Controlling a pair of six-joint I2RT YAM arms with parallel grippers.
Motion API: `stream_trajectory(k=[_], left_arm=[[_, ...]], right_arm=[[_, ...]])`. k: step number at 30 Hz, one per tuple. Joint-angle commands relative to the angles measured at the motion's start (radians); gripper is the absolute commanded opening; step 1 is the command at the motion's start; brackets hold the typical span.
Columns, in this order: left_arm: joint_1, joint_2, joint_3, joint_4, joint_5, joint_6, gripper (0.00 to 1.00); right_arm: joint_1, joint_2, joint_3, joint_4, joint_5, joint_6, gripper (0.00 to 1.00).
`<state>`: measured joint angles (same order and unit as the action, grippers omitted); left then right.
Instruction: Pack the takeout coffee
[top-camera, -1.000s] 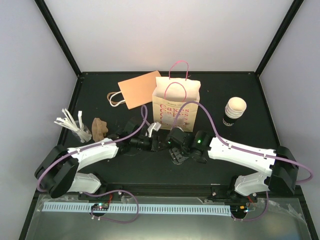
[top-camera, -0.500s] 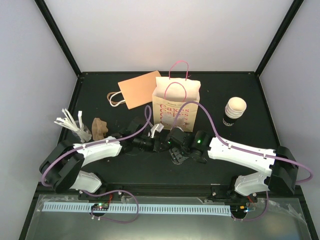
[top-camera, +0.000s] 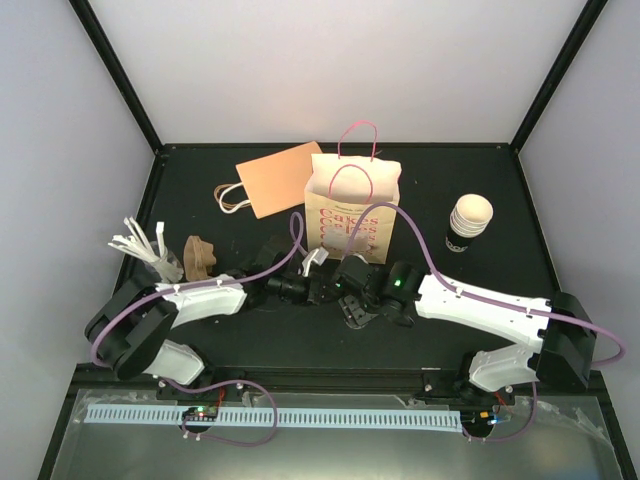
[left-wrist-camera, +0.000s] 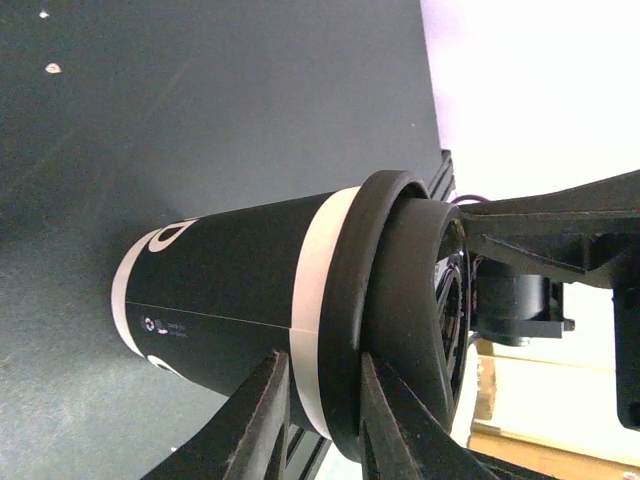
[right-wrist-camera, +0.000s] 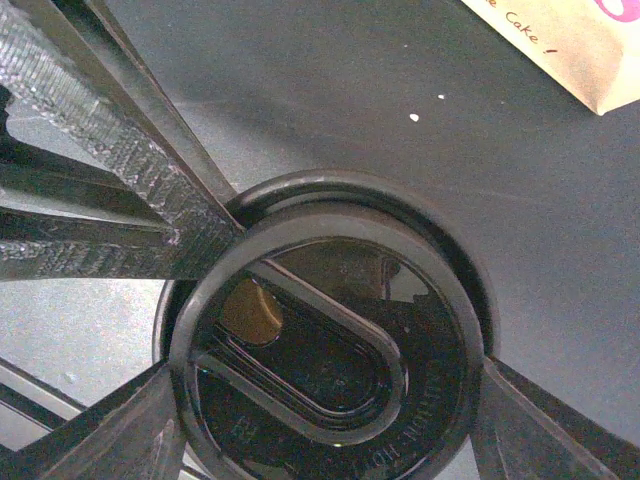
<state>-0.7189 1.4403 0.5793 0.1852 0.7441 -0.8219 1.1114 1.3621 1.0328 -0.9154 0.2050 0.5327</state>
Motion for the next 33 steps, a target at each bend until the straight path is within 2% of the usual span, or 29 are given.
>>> stream_trajectory(k=[1,4,9,17,27,33], left_arm=[[-0.07,0.103,-0.084,0.025,-0.068,-0.076,0.21],[-0.073,0.065,-0.075,0.007,-0.088,-0.075,0.2],[-0.058,-0.01,0.039,-0.16,-0.14,0.008,0.25],[-0.008,0.027,0.159,-0.203,-0.101,0.052,0.27],[-0.009,0.088,0.194,-0.035,-0.035,-0.003,0.3],[-0.008,0.083,0.199,-0.02,-0.034,-0.003,0.35]], right_arm=[[0.018,0.086,-0.083,0.0,-0.139,-0.022,0.74],[0.019,0.085,-0.085,0.005,-0.149,-0.027,0.73],[0.024,0.078,-0.089,0.012,-0.17,-0.041,0.72],[0.055,0.08,-0.087,0.016,-0.188,-0.043,0.72],[0.056,0.065,-0.097,0.036,-0.217,-0.055,0.72],[0.057,0.05,-0.091,0.03,-0.235,-0.067,0.72]])
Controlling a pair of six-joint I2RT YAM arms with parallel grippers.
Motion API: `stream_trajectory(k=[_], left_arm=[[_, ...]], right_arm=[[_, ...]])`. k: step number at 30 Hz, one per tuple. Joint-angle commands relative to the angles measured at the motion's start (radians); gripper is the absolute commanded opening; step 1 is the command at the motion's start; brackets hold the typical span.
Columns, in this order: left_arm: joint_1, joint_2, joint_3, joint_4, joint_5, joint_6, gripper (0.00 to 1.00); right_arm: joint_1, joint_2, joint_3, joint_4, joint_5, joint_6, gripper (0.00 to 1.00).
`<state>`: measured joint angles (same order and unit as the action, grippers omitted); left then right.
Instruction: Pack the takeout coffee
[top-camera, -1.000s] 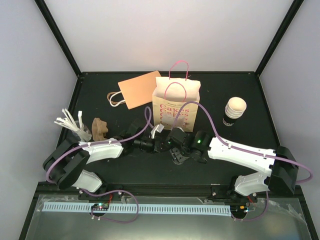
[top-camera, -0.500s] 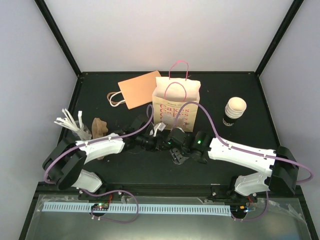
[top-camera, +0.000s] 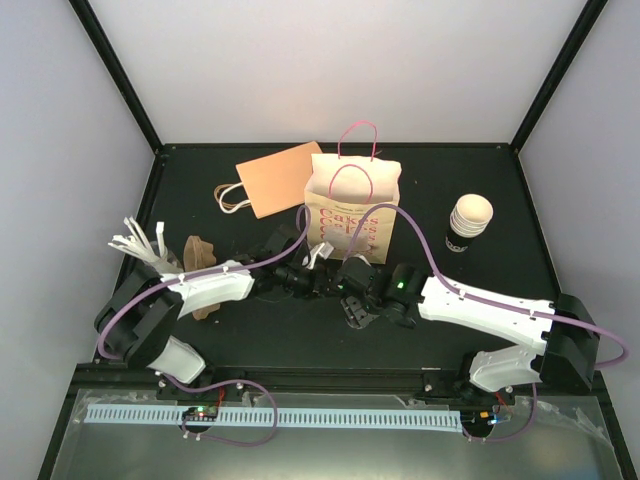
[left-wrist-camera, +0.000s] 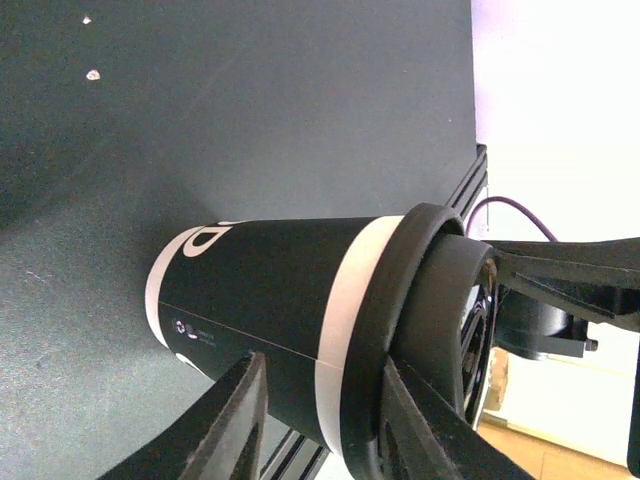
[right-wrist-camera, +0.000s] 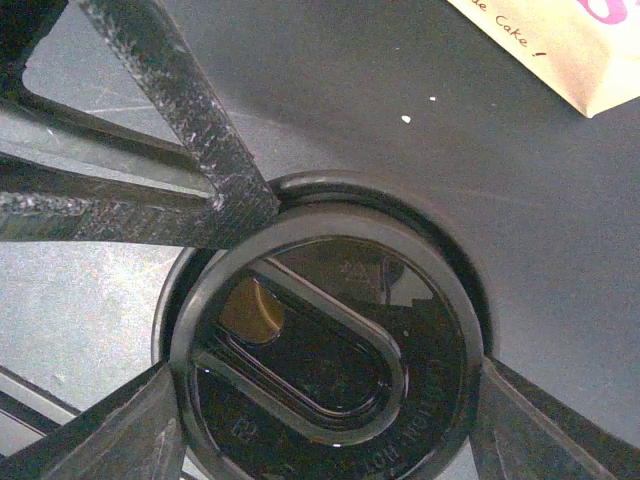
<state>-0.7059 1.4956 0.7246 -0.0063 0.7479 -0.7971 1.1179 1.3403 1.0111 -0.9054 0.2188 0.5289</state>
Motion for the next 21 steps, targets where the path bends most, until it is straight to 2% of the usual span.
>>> stream_trajectory(k=[1,5,8,16,21], left_arm=[[-0.02,0.017,0.045,0.185,-0.039,-0.031,0.38],[-0.019,-0.065,-0.012,0.222,-0.071,-0.041,0.52],[-0.017,-0.133,-0.05,0.215,-0.106,-0.04,0.58],[-0.01,-0.264,-0.1,0.129,-0.148,-0.032,0.6],[0.041,-0.351,-0.177,0.111,-0.143,-0.055,0.59]], right_arm=[[0.05,0.069,-0.068,0.017,-0.249,-0.065,0.72],[0.05,0.068,-0.063,0.001,-0.235,-0.061,0.72],[0.051,0.081,-0.056,-0.014,-0.212,-0.057,0.72],[0.057,0.076,-0.049,-0.002,-0.233,-0.083,0.72],[0.103,0.096,-0.013,-0.014,-0.203,-0.096,0.72]])
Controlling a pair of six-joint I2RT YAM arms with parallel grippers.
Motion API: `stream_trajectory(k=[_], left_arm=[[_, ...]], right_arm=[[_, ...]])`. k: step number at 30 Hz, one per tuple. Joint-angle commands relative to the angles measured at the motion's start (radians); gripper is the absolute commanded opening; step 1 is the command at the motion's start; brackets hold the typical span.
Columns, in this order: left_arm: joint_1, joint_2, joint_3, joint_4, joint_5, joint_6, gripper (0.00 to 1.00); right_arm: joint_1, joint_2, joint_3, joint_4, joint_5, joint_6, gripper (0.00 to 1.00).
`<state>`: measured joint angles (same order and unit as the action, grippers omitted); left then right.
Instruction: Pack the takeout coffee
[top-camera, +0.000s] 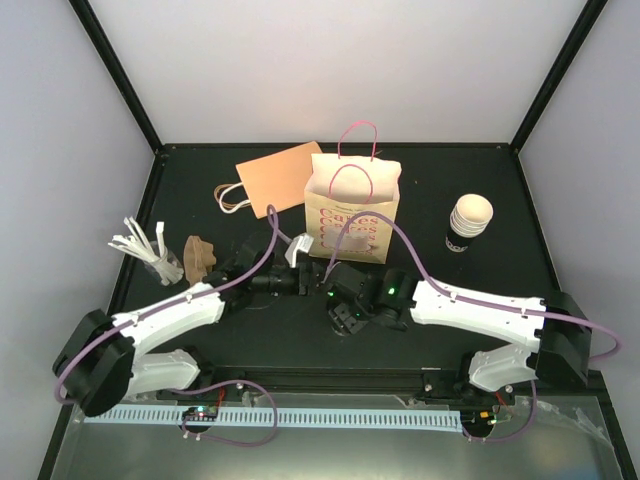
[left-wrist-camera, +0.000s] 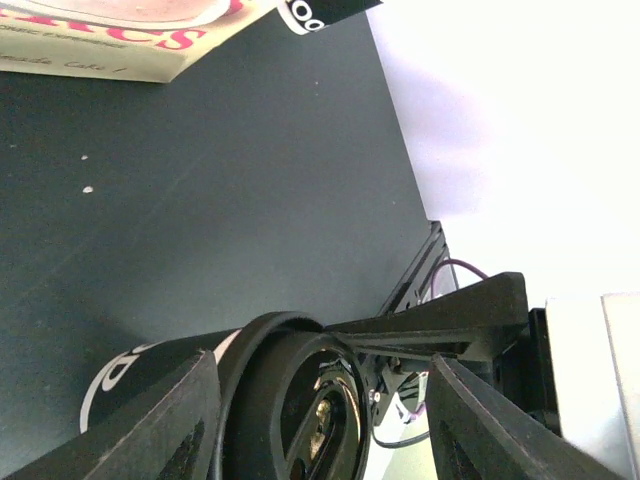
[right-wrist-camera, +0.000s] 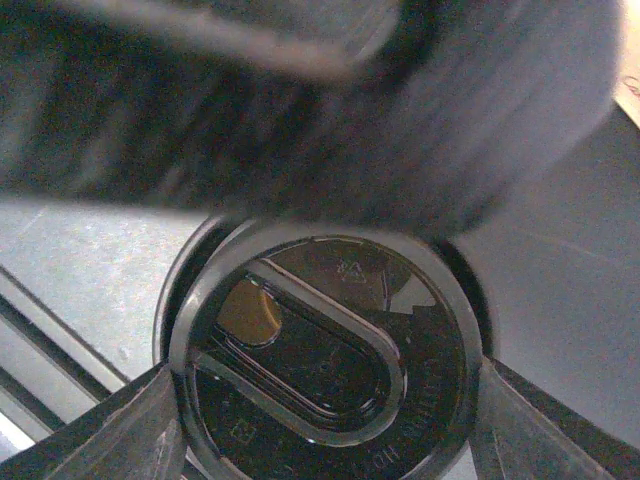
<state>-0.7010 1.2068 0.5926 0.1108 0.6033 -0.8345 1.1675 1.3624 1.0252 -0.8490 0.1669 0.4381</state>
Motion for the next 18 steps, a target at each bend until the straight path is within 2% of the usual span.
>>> stream_trajectory(k=[1,9,18], left_arm=[[0.049,-0.073,-0.057,-0.004,0.014,-0.018,0.59],[0.1,-0.116,-0.077,-0.062,0.049,0.031,0.59],[0.104,-0.088,-0.08,-0.074,0.091,0.059,0.58]], right_arm=[[0.06,0.08,-0.023,-0.066,-0.151,-0.007,0.72],[0.087,0.111,-0.02,-0.033,-0.179,-0.032,0.72],[0.091,0.139,-0.011,-0.031,-0.175,-0.042,0.73]])
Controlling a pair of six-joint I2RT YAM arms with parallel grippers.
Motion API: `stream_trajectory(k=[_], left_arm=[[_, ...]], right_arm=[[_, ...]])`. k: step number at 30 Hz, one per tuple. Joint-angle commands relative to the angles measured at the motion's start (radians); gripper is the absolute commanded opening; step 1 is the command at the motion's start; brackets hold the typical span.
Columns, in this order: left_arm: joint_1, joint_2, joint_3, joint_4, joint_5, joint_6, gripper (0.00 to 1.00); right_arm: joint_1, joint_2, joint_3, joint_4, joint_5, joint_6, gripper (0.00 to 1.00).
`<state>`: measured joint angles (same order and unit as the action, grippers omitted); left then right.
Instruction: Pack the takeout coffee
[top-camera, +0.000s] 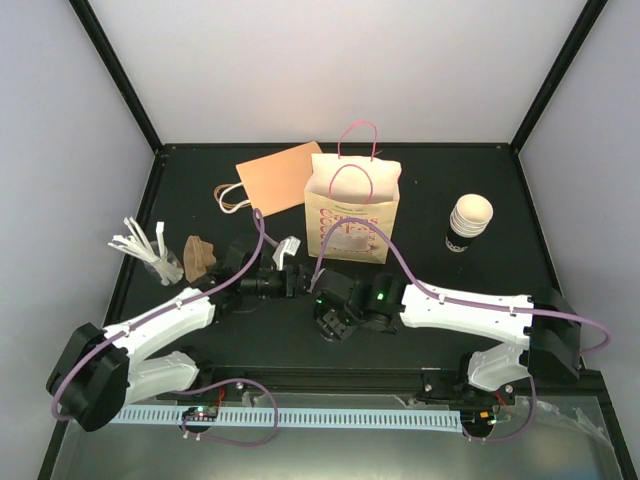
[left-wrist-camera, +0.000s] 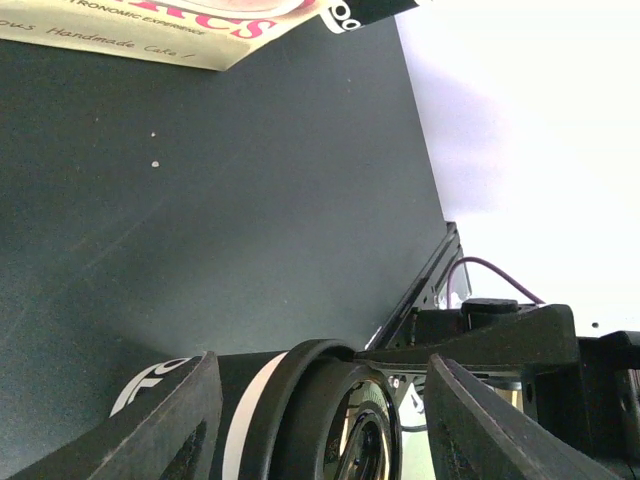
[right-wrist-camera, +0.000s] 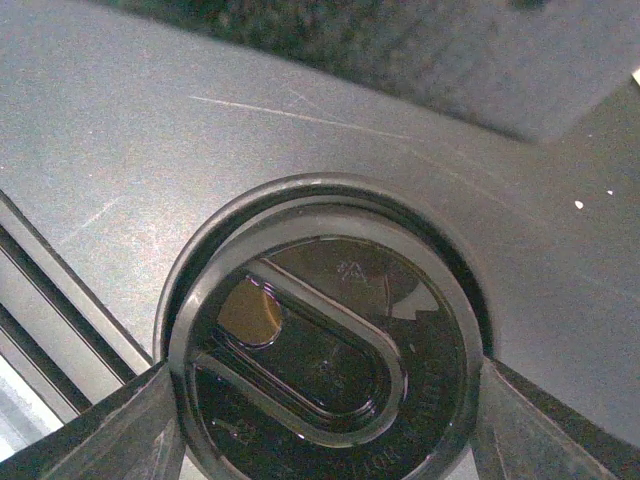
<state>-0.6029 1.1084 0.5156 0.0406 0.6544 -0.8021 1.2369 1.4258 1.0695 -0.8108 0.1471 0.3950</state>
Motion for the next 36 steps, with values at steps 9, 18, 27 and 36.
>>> stream_trajectory(k=[9,18,27,36], left_arm=[[0.022,0.017,-0.023,0.018,0.061,0.031,0.55],[0.022,0.079,-0.039,0.068,0.099,0.032,0.46],[0.022,0.078,-0.065,0.055,0.088,0.052,0.32],[0.022,0.089,-0.107,0.09,0.142,0.113,0.33]], right_arm=[[0.024,0.097,-0.054,-0.08,-0.14,-0.007,0.73],[0.024,0.106,-0.052,-0.08,-0.14,-0.015,0.73],[0.024,0.115,-0.048,-0.075,-0.146,-0.02,0.73],[0.024,0.11,-0.046,-0.08,-0.149,-0.018,0.72]])
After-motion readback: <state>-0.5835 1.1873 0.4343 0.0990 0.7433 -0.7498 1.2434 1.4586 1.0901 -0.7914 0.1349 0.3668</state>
